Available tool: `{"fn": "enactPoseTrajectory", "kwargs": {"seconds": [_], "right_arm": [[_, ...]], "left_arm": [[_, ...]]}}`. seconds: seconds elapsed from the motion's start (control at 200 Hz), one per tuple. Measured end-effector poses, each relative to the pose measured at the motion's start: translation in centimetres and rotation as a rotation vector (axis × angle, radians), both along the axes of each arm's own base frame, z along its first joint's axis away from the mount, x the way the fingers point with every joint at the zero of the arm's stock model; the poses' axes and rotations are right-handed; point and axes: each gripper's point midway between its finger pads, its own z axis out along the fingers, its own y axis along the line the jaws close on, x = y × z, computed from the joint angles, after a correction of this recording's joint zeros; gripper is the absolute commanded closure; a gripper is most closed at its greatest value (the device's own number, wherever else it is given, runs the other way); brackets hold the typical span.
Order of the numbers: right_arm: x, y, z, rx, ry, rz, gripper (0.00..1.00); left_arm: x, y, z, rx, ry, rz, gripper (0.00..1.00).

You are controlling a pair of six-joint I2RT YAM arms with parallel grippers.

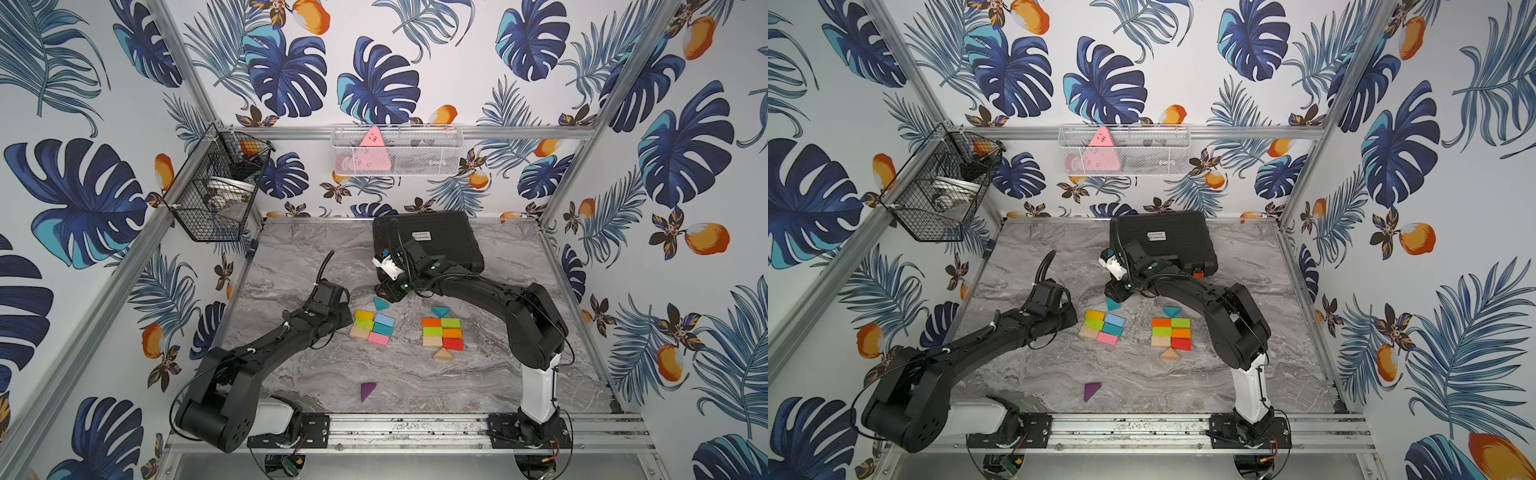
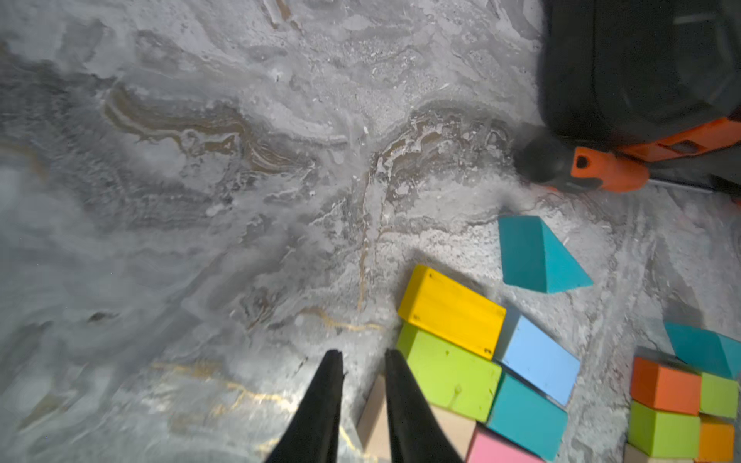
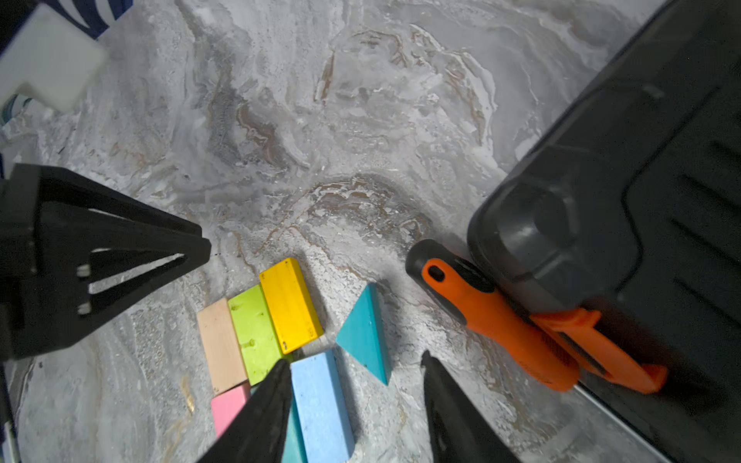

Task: Assemble a piece of candy with building blocks
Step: Assemble the building block at the center of the board.

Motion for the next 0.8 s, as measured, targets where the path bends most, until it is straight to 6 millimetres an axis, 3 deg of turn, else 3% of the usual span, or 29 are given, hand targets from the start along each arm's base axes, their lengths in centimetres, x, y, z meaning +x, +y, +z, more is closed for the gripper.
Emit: {"fn": "enactPoseTrajectory", "kwargs": {"seconds": [0.175,0.315,0.455,0.801], "right_arm": [[0.6,0.0,-0.3,0.007,-0.001,-0.029,0.52],[1.5,0.1,-2.0,-0.024,0.01,-0.06,0.58],[2.3,-0.1,-3.8,-0.067,0.015,-0.082,0.59],[3.4,0.4,-5.6,-0.097,0.016,-0.088,0.6]], "left_arm": [[1.1,0.5,-1.1,-0.003,0.009,0.011,0.75],[1.5,0.0,-1.5,-0.015,0.008,-0.014,0.75],[1.9,-0.3,-2.3,-0.02,0.018,-0.026,0.76],[2.3,-0.9,-2.8,-0.035,0.014,-0.062,0.75]]}}
